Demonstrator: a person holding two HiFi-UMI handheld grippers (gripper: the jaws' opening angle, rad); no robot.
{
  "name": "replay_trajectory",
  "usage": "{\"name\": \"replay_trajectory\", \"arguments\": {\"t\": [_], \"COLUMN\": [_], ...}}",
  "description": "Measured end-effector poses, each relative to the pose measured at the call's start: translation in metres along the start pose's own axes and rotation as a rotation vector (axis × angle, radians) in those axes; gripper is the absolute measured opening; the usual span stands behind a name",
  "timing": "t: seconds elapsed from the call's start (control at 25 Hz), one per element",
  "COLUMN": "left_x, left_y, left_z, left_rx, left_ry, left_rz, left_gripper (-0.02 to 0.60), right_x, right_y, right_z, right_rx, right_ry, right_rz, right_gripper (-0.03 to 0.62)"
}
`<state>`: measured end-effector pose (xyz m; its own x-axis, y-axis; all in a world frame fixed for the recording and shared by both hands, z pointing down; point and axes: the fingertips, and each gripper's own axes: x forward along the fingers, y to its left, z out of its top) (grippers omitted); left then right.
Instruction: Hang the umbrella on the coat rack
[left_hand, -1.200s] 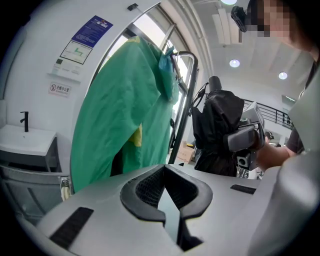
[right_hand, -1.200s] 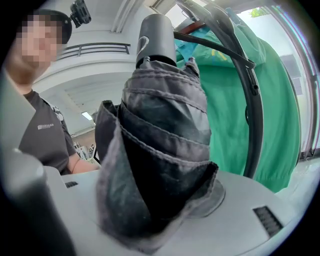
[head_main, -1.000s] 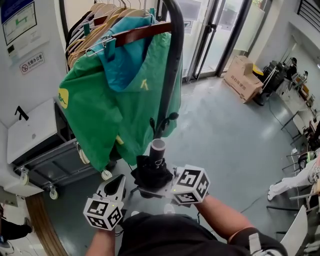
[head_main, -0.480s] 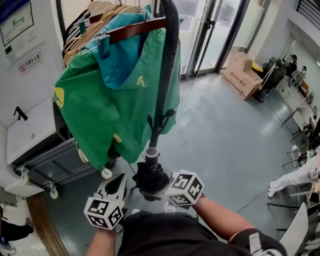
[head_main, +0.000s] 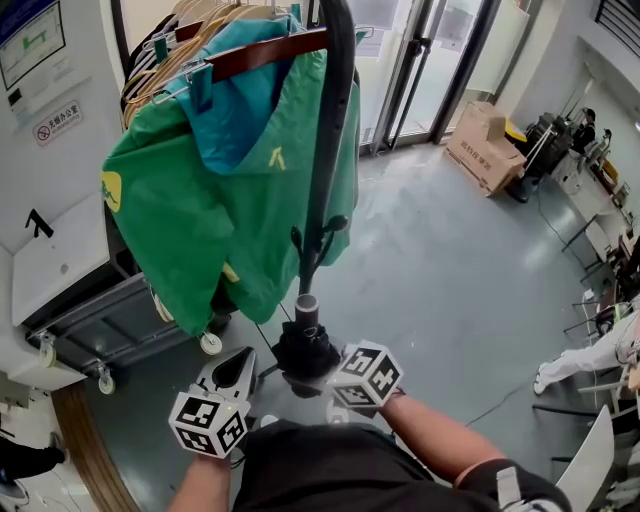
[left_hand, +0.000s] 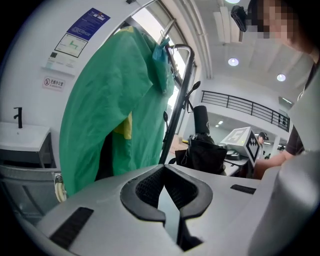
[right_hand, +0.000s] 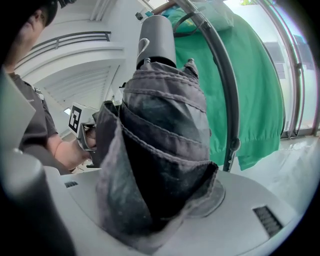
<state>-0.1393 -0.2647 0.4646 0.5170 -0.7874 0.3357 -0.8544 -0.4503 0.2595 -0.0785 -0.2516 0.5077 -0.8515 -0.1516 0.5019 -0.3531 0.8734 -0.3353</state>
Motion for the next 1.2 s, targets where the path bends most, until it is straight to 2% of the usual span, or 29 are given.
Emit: {"name": "replay_trajectory", "arguments": {"t": [0.72,0.92,1.2], "left_x": [0.007,0.008,0.003], "left_y": [-0.005,-0.006,-0.002], "left_z": [-0.002,-0.002,-0.002], "left_rx": [0.004,0.008,0.000], "left_ry": [0.018,0.021,0.020], "left_rz": [-0.013,-0.019,-0.011], "left_gripper": [0.015,0.015,0.015], "right_x": [0.006,0.010,0.016], "right_y": [-0.056,-0.080,-0.109], "right_z": [-0.038,-0.041,-0.037], "right_rx": [0.104,0.076,0.034], "right_ry": [0.054,0.066,0.015], "right_rz": [-0.124,-0.201,-0.306], "right_gripper": [0.250,0.250,0.255]}}
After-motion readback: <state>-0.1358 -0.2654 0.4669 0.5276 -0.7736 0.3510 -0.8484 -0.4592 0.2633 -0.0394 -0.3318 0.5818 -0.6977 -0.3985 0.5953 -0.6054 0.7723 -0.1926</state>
